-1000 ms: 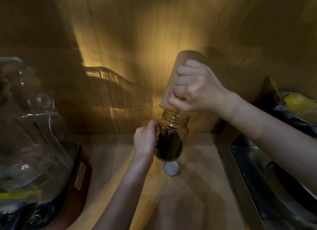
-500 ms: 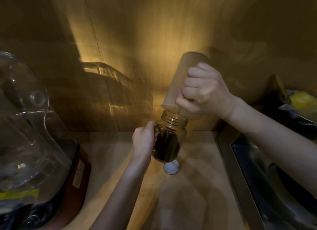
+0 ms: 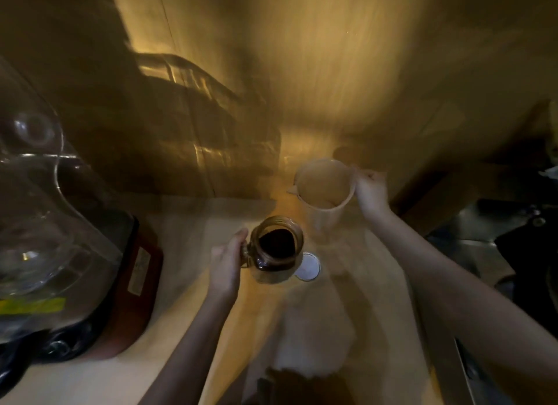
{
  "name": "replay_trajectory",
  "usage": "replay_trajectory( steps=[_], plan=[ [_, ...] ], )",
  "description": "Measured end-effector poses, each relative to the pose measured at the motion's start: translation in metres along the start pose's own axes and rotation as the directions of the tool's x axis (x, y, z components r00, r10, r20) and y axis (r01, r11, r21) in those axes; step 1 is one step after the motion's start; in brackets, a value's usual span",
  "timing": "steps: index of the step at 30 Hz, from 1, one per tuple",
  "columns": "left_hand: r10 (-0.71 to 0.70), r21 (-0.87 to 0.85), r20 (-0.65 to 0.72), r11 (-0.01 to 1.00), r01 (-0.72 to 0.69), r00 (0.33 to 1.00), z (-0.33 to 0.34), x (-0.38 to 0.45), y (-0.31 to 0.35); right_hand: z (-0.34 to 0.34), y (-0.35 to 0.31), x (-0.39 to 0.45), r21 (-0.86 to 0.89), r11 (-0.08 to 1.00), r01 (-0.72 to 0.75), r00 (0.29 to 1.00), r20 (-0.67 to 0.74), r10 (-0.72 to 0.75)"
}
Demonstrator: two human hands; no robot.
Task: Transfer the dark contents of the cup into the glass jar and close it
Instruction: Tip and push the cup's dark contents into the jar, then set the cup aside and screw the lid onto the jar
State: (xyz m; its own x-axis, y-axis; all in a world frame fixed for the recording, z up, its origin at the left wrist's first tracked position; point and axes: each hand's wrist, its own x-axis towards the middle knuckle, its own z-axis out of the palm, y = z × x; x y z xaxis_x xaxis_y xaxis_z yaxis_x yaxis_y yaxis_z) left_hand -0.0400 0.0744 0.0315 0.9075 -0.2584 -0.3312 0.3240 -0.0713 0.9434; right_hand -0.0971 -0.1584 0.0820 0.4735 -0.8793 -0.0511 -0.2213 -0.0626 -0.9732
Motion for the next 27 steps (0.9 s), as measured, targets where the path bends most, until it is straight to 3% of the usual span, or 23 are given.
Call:
replay_trajectory(
  steps=[2,4,7,9,13,20,27],
  plan=[
    [-0.037,-0.059,-0.179,0.998,0.026,0.983,-0.010,0.004,-0.012,0.011,0.028,-0.001,0.042,0.992,-0.120,0.993,-0.015,0.121],
    [-0.025,-0.090,-0.257,0.996,0.001,0.966,-0.017,0.009,-0.023,0.020,0.055,-0.004,0.104,0.976,-0.193,0.980,-0.027,0.197],
    [0.121,0.105,-0.173,0.989,-0.104,0.977,-0.023,0.010,-0.036,0.035,0.083,-0.007,0.114,0.962,-0.248,0.968,0.002,0.249],
    [0.151,0.125,-0.176,0.984,-0.130,0.973,-0.027,0.013,-0.044,0.043,0.093,-0.006,0.089,0.962,-0.259,0.965,-0.006,0.260],
    [0.104,0.150,-0.091,0.985,-0.090,0.990,-0.028,0.017,-0.065,0.052,0.105,-0.002,0.047,0.956,-0.289,0.956,-0.028,0.291],
    [-0.056,0.164,-0.109,0.984,0.074,0.992,-0.007,0.019,-0.092,0.059,0.126,-0.003,-0.013,0.943,-0.333,0.942,-0.046,0.332],
    [-0.096,0.238,-0.031,0.966,0.100,0.995,0.005,0.023,-0.109,0.050,0.134,-0.007,-0.112,0.941,-0.319,0.947,-0.055,0.315]
  ],
)
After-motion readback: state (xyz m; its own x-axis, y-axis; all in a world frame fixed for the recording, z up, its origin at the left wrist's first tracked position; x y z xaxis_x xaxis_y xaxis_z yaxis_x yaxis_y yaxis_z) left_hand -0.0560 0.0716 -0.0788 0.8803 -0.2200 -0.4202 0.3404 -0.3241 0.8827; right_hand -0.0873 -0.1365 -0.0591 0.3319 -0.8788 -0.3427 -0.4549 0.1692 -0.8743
